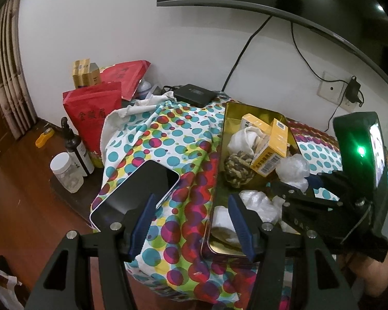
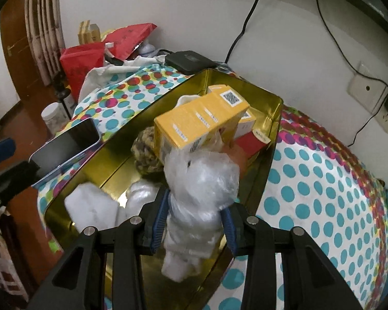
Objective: Organize objects
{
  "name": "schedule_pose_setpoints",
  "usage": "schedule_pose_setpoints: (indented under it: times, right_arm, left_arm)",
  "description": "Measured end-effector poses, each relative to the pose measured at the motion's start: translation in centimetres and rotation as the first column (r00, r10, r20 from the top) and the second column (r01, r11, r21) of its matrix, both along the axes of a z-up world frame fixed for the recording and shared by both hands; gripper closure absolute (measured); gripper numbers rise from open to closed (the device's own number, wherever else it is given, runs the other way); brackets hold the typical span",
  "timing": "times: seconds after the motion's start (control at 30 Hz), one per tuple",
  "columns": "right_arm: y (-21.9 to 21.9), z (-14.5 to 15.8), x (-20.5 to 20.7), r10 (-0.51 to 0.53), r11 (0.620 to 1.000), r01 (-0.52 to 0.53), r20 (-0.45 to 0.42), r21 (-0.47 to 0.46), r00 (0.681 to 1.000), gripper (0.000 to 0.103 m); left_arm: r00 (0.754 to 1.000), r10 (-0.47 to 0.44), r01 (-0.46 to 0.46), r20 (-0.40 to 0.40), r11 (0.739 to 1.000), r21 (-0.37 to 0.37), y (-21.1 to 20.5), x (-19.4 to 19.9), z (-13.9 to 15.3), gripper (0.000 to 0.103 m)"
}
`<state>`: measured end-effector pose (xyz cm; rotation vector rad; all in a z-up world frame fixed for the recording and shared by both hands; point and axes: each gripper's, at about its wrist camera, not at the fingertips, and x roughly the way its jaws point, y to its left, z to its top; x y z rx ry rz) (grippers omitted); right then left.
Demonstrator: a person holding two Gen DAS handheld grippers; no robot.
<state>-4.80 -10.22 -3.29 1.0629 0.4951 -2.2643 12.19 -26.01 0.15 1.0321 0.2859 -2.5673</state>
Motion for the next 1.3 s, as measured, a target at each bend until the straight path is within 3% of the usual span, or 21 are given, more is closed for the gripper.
schedule_pose_setpoints:
  times: [0.47,0.5,0.53,0.57,0.63,1.0,1.3]
  right_arm:
    - [-0.8,-1.3,-1.0,-0.019,1.0,0.018,0.067,0.025,0.998,0.065]
    - [-0.7,-1.2,-1.0,-0.021,1.0,0.019,0.069,0.025,0.997,0.062]
    - [-0.6,-1.1,-0.9,-0.023,1.0,0.022,0.065,0.021,0.998,0.052]
    - [-0.5,-0.8,-0.8,-0.026,1.0,0.026,0.055,0.014,0.998,0.035]
    - [-0.2,-0.2,-0.5,-0.04,0.999,0.04,0.028,0.011,0.999,0.023]
    - [2.4,4.7,2.9,-0.073,0.997,0.072,-0.111,-0.015,0.991,0.012]
    - [6.0,6.8,3.8,-0.159,0.987,0.159,-0.163,-0.014,0.974,0.001]
  left_arm:
    - [1.0,0.011,-0.012,0.02,1.0,0.015,0.0,-0.2,-0.4,0.043]
    - [1.0,0.012,-0.012,0.022,1.0,0.014,0.1,-0.2,-0.5,0.044]
    - [1.0,0.011,-0.011,0.022,1.0,0.015,0.1,-0.2,-0.4,0.043]
    - [1.0,0.012,-0.013,0.022,1.0,0.015,0.2,-0.2,-0.4,0.043]
    - [1.0,0.013,-0.013,0.022,1.0,0.014,0.2,-0.2,-0.3,0.044]
    - [1.0,-0.009,0.009,0.014,1.0,-0.002,2.0,-0.1,0.7,0.043]
    - [1.0,-0.024,0.024,0.002,1.0,-0.017,3.8,-0.3,1.8,0.029]
